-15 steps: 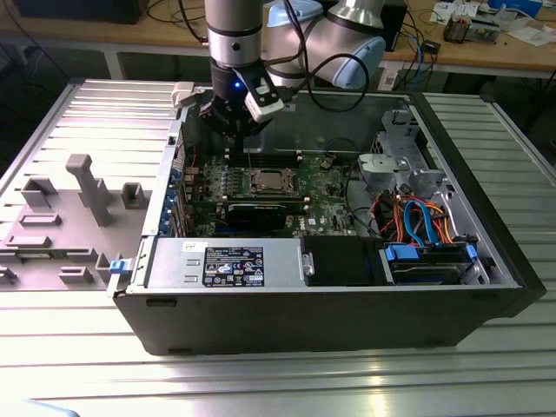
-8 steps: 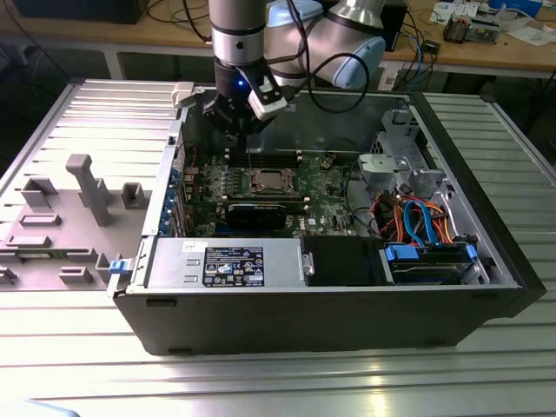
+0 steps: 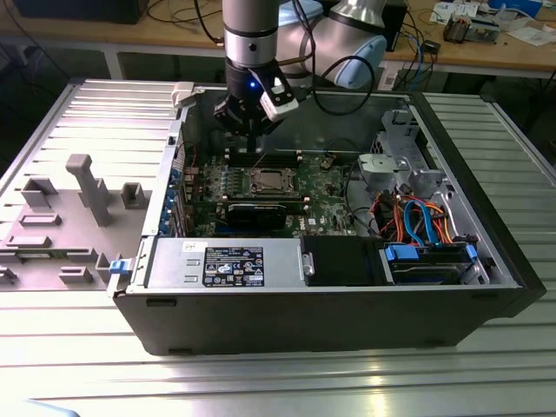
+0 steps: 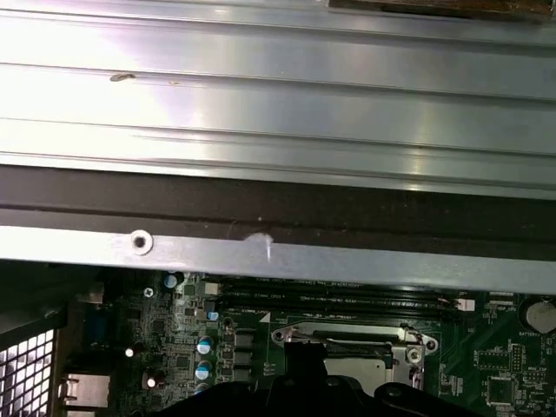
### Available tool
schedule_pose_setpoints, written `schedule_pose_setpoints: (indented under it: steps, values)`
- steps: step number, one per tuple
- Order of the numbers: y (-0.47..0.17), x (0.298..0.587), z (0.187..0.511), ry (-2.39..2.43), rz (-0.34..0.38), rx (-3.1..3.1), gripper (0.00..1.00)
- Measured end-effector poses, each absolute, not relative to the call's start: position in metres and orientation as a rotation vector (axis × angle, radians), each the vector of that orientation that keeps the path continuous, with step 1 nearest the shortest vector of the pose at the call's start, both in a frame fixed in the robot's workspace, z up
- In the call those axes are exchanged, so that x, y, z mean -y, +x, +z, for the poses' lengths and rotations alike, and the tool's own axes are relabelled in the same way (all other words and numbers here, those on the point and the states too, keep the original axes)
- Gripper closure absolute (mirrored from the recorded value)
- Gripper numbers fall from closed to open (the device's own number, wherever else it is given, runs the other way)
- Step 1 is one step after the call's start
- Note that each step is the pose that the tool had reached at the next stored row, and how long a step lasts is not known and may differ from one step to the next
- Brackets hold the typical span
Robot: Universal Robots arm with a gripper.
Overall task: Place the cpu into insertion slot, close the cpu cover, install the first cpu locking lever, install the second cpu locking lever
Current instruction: 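Install the first cpu locking lever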
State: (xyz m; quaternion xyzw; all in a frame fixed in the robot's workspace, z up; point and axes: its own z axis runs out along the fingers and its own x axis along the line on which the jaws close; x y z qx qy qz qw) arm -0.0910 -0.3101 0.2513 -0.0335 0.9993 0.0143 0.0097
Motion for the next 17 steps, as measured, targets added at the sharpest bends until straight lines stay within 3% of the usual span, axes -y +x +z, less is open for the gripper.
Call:
schedule_pose_setpoints:
  steps: [17]
  values:
    - [-0.0848,0.3101,0.2472,-0.104,0.040,-3.121,0.89]
